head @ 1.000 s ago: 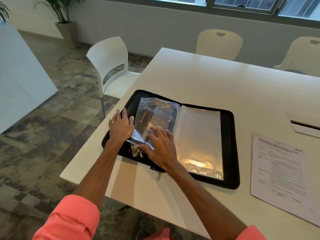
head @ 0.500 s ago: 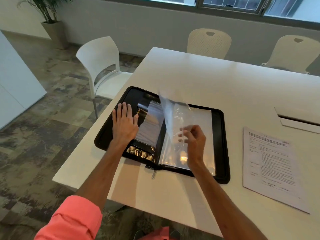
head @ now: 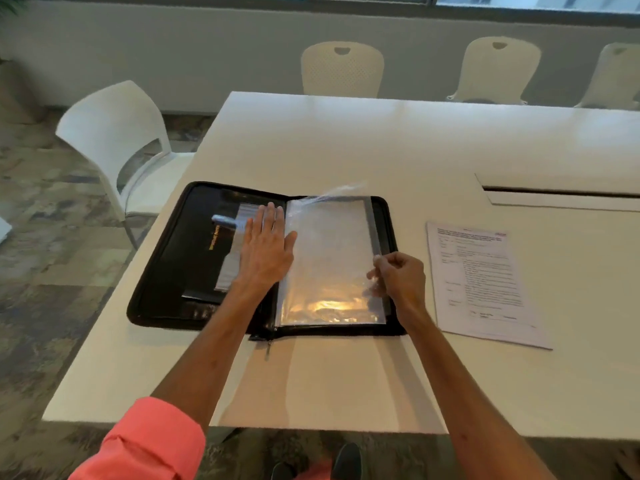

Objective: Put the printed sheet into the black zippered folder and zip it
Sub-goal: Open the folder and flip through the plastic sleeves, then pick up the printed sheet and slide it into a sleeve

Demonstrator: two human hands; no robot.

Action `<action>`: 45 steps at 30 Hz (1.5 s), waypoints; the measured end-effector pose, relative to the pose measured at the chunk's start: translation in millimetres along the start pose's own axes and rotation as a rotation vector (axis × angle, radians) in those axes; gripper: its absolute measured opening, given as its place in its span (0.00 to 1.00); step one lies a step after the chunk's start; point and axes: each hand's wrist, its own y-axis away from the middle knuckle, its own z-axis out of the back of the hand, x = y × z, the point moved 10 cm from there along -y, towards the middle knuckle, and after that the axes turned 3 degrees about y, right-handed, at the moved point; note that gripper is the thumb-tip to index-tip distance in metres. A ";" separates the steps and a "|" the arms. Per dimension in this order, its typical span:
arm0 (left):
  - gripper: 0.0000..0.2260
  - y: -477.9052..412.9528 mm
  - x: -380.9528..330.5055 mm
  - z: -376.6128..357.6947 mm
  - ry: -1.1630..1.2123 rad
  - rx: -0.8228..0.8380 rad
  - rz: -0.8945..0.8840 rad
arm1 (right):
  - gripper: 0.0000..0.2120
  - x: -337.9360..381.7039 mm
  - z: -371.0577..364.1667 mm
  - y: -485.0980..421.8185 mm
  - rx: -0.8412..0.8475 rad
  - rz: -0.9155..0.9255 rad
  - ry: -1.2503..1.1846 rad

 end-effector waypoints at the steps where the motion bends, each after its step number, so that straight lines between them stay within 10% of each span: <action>1: 0.31 -0.4 -12.1 -4.8 0.018 0.004 -0.023 | 0.06 0.7 8.6 -1.3 -0.052 0.035 0.091; 21: 0.30 -10.4 -286.1 -120.8 0.148 0.188 -0.313 | 0.02 -27.3 183.7 -48.1 -0.363 0.110 0.522; 28: 0.27 -16.4 -316.7 -146.4 0.134 0.205 -0.267 | 0.02 -43.0 236.7 -87.2 -0.401 0.098 0.660; 35: 0.22 -26.9 -317.9 -151.8 0.120 0.096 -0.165 | 0.25 -67.8 268.3 -103.5 -0.373 -0.141 0.855; 45: 0.20 -28.7 -323.0 -153.8 0.137 0.145 -0.119 | 0.22 -104.2 286.0 -136.5 -0.251 -0.374 0.523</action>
